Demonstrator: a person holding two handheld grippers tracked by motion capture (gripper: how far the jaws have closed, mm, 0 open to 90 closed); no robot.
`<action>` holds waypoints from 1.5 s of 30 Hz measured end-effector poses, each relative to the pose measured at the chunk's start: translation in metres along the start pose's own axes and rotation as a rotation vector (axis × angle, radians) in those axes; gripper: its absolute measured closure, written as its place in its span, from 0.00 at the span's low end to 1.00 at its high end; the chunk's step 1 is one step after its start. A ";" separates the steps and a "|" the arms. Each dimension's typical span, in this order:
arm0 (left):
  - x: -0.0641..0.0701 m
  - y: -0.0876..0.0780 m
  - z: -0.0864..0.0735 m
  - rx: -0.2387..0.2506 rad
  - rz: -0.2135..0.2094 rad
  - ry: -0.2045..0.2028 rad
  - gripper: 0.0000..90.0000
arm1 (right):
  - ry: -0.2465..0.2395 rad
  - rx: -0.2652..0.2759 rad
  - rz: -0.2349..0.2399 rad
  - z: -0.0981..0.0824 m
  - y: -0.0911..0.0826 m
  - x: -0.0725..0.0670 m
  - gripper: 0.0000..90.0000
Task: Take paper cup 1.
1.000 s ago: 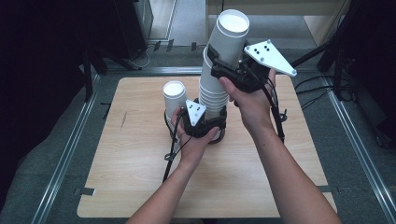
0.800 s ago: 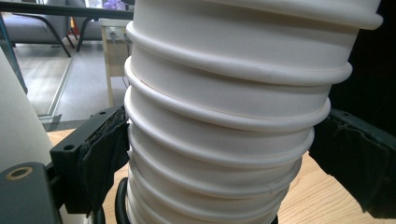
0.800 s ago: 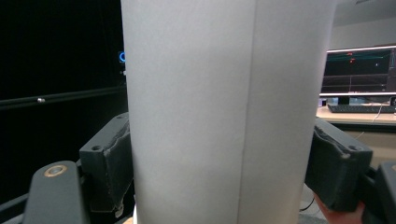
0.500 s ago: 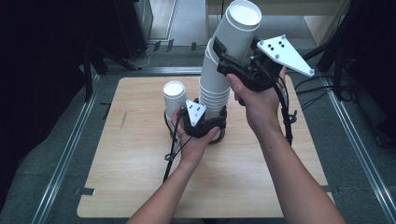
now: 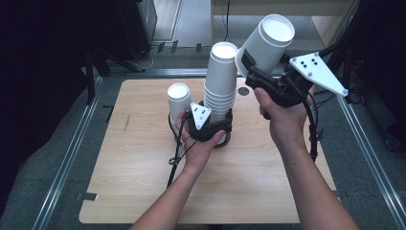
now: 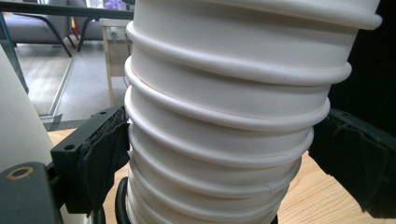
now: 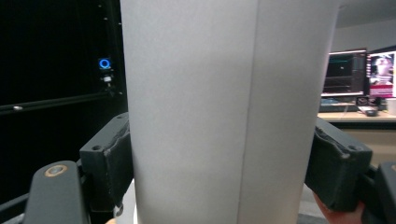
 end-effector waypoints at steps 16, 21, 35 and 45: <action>0.000 0.000 0.000 -0.002 0.004 0.004 0.07 | 0.016 -0.015 -0.054 -0.021 -0.021 0.035 0.22; 0.000 -0.001 0.000 0.000 -0.001 0.002 0.07 | 0.007 -0.035 -0.061 -0.039 -0.026 0.039 0.21; 0.002 -0.024 -0.004 -0.006 -0.034 0.020 0.07 | -0.011 -0.128 -0.119 -0.102 -0.028 0.062 0.21; -0.002 -0.045 -0.021 -0.030 -0.058 0.031 0.07 | -0.003 -0.159 -0.126 -0.133 -0.033 0.067 0.21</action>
Point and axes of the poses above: each handheld gripper's, and its own axes: y roughly forward along the jaws, z roughly out of its top, x roughly to its right, the point moved 8 cm from there along y, roughly forward along the jaws, and after that the axes turned 11 degrees about -x, right-handed, at the moved point
